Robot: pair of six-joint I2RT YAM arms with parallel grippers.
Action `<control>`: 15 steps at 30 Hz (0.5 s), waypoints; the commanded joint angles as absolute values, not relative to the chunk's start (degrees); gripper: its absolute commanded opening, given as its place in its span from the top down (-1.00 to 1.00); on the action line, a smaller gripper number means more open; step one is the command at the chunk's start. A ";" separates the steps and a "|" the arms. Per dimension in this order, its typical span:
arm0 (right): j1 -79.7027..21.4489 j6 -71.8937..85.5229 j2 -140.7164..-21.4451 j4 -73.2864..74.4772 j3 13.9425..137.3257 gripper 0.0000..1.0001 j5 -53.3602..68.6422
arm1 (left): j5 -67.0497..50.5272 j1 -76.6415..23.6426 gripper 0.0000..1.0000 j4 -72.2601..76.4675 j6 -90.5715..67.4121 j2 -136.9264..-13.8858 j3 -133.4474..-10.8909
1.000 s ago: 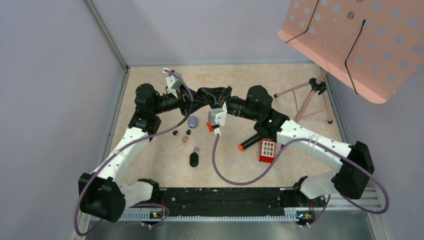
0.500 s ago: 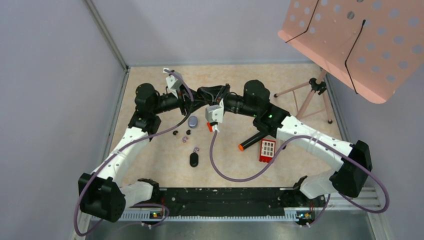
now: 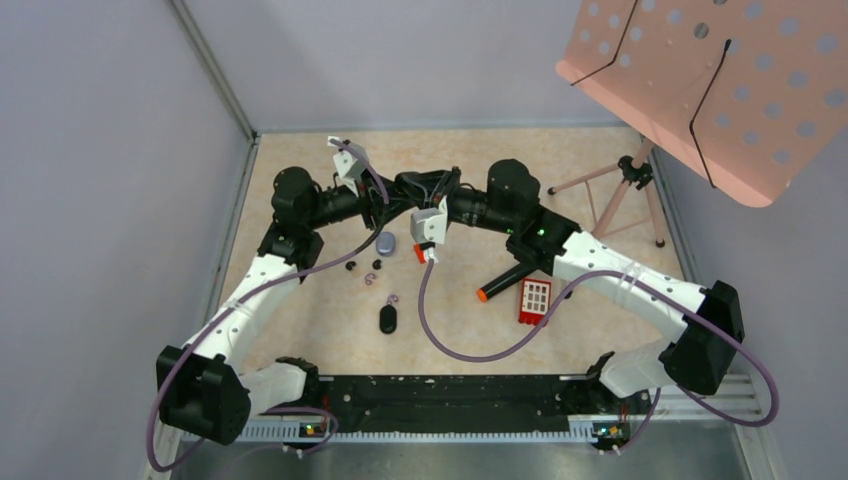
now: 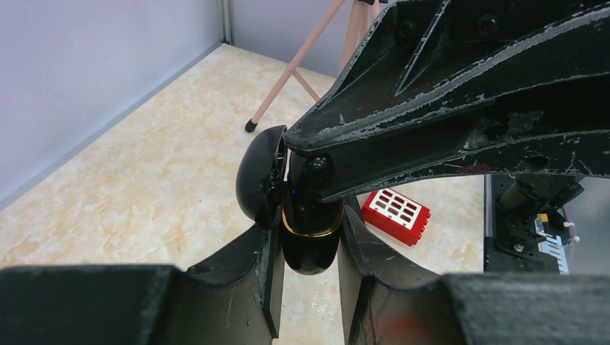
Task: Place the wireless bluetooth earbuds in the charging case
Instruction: Place the earbud in the charging case.
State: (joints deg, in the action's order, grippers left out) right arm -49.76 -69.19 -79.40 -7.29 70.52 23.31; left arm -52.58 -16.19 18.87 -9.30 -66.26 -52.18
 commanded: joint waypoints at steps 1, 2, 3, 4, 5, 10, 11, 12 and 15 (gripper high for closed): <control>-50.28 -67.35 -79.45 -5.89 69.89 0.67 24.79 | -49.58 -16.05 1.00 24.35 -10.02 -64.51 -53.06; -50.27 -67.24 -79.45 -5.48 70.06 0.66 24.71 | -49.51 -16.00 1.00 24.37 -9.80 -64.45 -53.01; -50.30 -67.14 -79.50 -4.97 70.24 0.66 24.58 | -49.46 -15.98 1.00 24.35 -9.72 -64.43 -52.94; -50.28 -67.06 -79.50 -4.53 70.48 0.65 24.41 | -49.55 -15.99 1.00 24.37 -9.63 -64.42 -52.91; -50.27 -66.86 -79.53 -4.04 70.62 0.62 24.31 | -49.57 -16.00 1.00 24.27 -9.49 -64.42 -52.89; -50.29 -66.16 -79.71 -1.71 71.81 0.44 23.62 | -49.53 -16.03 1.00 24.39 -9.05 -64.51 -52.48; -50.21 -65.97 -79.81 -1.18 72.18 0.43 23.56 | -49.50 -16.04 1.00 24.40 -9.01 -64.51 -52.54; -50.22 -65.73 -79.93 -0.84 72.42 0.43 23.54 | -49.64 -15.95 1.00 24.43 -8.97 -64.59 -52.56; -50.24 -64.78 -79.99 -0.74 72.80 0.28 23.71 | -49.82 -16.00 1.00 24.38 -8.67 -64.69 -52.51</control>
